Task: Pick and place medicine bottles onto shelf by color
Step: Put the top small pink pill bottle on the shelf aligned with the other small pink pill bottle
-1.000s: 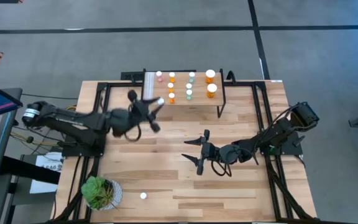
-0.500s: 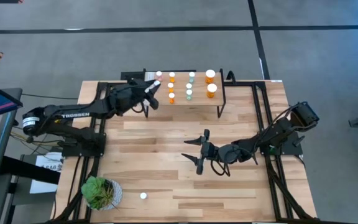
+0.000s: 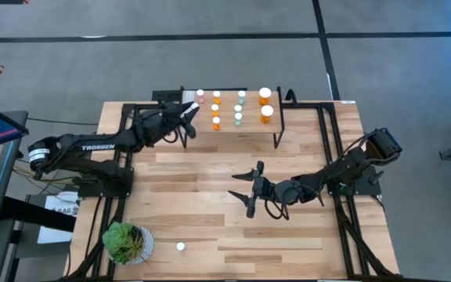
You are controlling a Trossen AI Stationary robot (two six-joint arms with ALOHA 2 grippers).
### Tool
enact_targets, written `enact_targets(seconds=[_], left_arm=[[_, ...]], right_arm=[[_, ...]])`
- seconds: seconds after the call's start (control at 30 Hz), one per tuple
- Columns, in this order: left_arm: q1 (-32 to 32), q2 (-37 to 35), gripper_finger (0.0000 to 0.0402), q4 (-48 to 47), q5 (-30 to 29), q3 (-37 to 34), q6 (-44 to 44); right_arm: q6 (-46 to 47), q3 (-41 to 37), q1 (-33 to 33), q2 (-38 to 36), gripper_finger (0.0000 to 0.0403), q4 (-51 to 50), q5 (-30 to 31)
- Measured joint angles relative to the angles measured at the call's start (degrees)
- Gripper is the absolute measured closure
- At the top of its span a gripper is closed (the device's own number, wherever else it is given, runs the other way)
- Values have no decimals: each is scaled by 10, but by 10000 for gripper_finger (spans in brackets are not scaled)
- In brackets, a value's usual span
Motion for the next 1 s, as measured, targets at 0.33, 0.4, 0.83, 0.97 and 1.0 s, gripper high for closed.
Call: enact_targets(seconds=[0.33, 0.4, 0.83, 0.97, 1.0], left_arm=[[4, 57, 301, 34, 0, 0, -12], [4, 76, 301, 56, 0, 0, -14], [28, 103, 301, 75, -13, 0, -30], [28, 103, 301, 72, -9, 0, -29], [28, 103, 301, 72, -9, 0, -29]], right_arm=[[0, 0, 0, 0, 132, -1, 0], [0, 0, 0, 0, 132, -2, -1], [0, 0, 0, 0, 132, -3, -1], [-1, 0, 0, 0, 132, -3, -1], [0, 0, 0, 0, 132, -3, -1]])
